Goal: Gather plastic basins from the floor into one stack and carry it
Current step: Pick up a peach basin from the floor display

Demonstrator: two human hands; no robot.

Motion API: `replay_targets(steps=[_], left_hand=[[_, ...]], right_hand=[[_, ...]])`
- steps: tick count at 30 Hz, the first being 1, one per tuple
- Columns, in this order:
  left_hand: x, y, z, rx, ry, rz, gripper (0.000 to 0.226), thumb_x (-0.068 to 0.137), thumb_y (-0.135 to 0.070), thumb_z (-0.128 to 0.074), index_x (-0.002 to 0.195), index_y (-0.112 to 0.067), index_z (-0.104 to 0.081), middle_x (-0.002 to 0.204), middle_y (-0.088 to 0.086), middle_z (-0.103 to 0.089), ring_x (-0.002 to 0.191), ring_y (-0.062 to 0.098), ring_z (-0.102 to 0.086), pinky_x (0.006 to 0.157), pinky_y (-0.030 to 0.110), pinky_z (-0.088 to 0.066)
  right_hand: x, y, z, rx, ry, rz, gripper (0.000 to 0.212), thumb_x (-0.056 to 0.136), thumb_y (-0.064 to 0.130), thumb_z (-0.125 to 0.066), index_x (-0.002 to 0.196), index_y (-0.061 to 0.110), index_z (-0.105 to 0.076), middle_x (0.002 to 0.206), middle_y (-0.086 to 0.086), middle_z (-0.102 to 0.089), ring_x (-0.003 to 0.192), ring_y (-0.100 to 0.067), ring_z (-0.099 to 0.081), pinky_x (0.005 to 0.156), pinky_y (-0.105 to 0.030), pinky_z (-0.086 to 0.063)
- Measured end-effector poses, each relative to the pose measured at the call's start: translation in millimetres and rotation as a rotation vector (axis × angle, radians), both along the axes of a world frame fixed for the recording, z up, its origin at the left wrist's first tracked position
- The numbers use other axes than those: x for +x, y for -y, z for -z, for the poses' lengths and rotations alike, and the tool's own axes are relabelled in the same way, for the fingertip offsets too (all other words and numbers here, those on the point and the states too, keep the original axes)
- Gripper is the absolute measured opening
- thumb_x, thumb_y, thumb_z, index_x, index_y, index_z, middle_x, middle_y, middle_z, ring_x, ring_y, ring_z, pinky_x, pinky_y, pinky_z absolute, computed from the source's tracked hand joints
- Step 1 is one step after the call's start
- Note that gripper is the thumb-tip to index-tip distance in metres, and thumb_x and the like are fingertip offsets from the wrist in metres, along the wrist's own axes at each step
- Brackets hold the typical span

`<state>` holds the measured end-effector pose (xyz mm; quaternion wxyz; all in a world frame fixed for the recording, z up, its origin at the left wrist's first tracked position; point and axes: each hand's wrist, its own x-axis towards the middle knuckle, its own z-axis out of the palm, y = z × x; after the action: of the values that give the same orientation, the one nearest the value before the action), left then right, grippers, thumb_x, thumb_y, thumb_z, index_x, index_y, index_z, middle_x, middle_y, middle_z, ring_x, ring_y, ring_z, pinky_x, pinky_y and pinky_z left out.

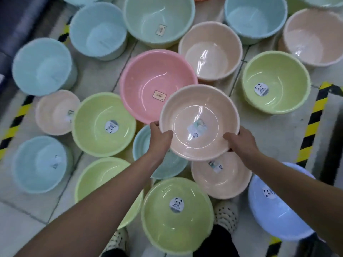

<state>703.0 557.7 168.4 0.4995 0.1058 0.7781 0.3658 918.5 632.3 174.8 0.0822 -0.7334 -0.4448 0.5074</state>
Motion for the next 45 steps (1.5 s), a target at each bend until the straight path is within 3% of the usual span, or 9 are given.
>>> replay_targets(steps=[6,13,17,23,26,30,36,40,45], left_hand=[[-100.7,119.1,-61.2,-0.036,0.036,-0.221,0.036,0.08,0.005,-0.049,0.1,-0.024,-0.057,0.092,-0.003,-0.064,0.083,0.018,-0.061,0.063,0.028,-0.049],[-215.2,239.0,-94.8,-0.11,-0.001,-0.464,0.036,0.089,0.0,-0.047,0.116,-0.024,-0.056,0.099,-0.002,-0.065,0.087,0.017,-0.061,0.069,0.029,-0.049],[-276.6,290.6,-118.8,-0.106,0.017,-0.448,0.04,0.089,-0.001,-0.047,0.119,-0.026,-0.056,0.101,-0.002,-0.065,0.091,0.02,-0.06,0.079,0.035,-0.05],[-352.1,340.7,-174.1,-0.111,0.024,-0.326,0.034,0.09,-0.001,-0.048,0.111,-0.027,-0.057,0.097,-0.001,-0.063,0.088,0.019,-0.059,0.073,0.033,-0.049],[-376.4,351.5,-202.0,-0.112,0.015,-0.304,0.034,0.089,0.0,-0.047,0.102,-0.031,-0.057,0.095,-0.001,-0.063,0.086,0.019,-0.059,0.074,0.034,-0.049],[-391.9,353.7,-236.3,-0.117,0.013,-0.276,0.033,0.089,0.0,-0.047,0.112,-0.023,-0.056,0.098,0.003,-0.063,0.09,0.023,-0.059,0.074,0.033,-0.048],[-405.9,328.9,-273.6,-0.121,-0.003,-0.225,0.028,0.089,0.0,-0.048,0.109,-0.018,-0.055,0.094,0.004,-0.062,0.087,0.025,-0.058,0.074,0.034,-0.049],[-419.1,304.3,-285.4,-0.127,0.003,-0.218,0.028,0.087,0.0,-0.048,0.103,-0.021,-0.056,0.1,0.01,-0.064,0.093,0.031,-0.06,0.085,0.042,-0.052],[-452.2,272.4,-272.2,-0.124,0.005,-0.192,0.032,0.09,-0.002,-0.045,0.115,-0.019,-0.054,0.109,0.01,-0.064,0.099,0.03,-0.059,0.093,0.043,-0.05]], right_hand=[[-127.4,71.2,-44.4,-0.11,-0.061,-0.215,0.034,0.088,0.008,-0.057,0.122,0.01,-0.062,0.103,-0.013,-0.067,0.095,-0.033,-0.064,0.078,-0.038,-0.053],[-262.3,163.1,-73.4,-0.228,-0.062,-0.34,0.039,0.087,0.009,-0.057,0.125,0.009,-0.063,0.11,-0.016,-0.068,0.104,-0.037,-0.064,0.093,-0.052,-0.054],[-321.6,213.1,-103.2,-0.217,-0.041,-0.326,0.039,0.086,0.009,-0.057,0.125,0.01,-0.063,0.111,-0.017,-0.068,0.105,-0.037,-0.063,0.094,-0.049,-0.053],[-384.8,269.9,-166.3,-0.206,-0.073,-0.253,0.048,0.078,0.015,-0.061,0.126,0.006,-0.062,0.105,-0.014,-0.067,0.1,-0.034,-0.064,0.091,-0.044,-0.053],[-405.4,286.6,-196.8,-0.215,-0.08,-0.221,0.045,0.079,0.013,-0.061,0.123,0.004,-0.063,0.1,-0.013,-0.066,0.096,-0.034,-0.064,0.087,-0.045,-0.055],[-419.8,292.0,-233.6,-0.21,-0.057,-0.216,0.036,0.089,0.007,-0.057,0.125,0.005,-0.061,0.1,-0.012,-0.064,0.093,-0.031,-0.061,0.079,-0.037,-0.051],[-428.1,276.8,-270.2,-0.197,-0.065,-0.206,0.034,0.089,0.011,-0.055,0.122,0.006,-0.061,0.098,-0.013,-0.067,0.086,-0.032,-0.065,0.083,-0.051,-0.059],[-438.4,259.4,-273.5,-0.208,-0.108,-0.156,0.034,0.091,0.007,-0.054,0.124,0.002,-0.06,0.089,-0.008,-0.065,0.077,-0.021,-0.061,0.074,-0.041,-0.056],[-469.5,232.6,-262.7,-0.206,-0.151,-0.116,0.032,0.091,0.006,-0.053,0.123,0.006,-0.059,0.101,-0.014,-0.064,0.08,-0.025,-0.061,0.058,-0.032,-0.052]])
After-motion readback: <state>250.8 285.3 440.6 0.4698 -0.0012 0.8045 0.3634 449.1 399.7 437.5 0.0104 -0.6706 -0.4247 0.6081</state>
